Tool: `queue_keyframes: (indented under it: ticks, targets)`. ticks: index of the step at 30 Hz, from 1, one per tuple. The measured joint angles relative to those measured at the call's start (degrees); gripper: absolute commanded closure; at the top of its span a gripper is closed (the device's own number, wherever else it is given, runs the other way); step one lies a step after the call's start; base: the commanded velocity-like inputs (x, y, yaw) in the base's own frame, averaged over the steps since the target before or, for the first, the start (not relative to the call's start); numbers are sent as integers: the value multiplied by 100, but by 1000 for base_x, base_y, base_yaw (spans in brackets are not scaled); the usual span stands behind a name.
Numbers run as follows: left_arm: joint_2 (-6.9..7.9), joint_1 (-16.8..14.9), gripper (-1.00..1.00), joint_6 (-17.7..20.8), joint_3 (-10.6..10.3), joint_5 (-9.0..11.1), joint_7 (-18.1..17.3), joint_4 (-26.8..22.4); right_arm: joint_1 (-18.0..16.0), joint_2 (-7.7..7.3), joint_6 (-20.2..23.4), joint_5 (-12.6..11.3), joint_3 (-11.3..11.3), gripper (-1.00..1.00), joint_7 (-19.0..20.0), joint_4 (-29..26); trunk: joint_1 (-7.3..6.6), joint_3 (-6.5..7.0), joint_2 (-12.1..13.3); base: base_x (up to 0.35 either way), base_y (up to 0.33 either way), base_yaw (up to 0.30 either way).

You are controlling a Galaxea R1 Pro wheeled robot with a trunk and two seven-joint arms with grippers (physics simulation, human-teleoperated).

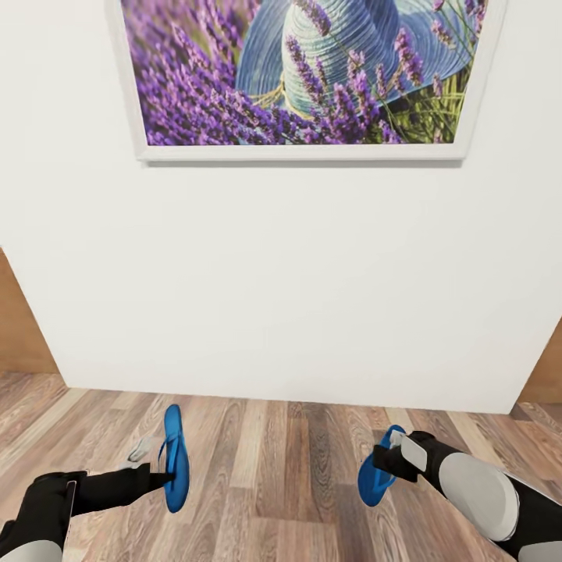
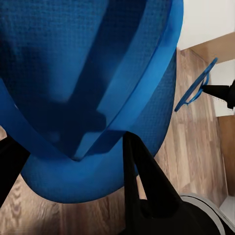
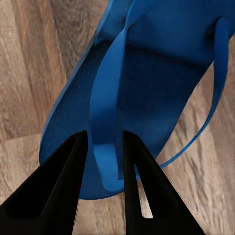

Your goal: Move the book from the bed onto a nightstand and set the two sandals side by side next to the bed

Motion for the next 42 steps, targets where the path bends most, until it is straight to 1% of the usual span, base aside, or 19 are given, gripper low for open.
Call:
queue_keyframes:
  ticks: [23, 42]
  targets:
    - [-19, 0, 100, 0, -3, 11, 7, 2, 1, 14, 4, 2, 2, 100, -25, 0, 0, 0, 0, 0, 0, 263]
    - [-66, 0, 100, -1, -11, 24, 15, 11, 1, 11, 13, 3, 0, 100, -35, 0, 0, 0, 0, 0, 0, 263]
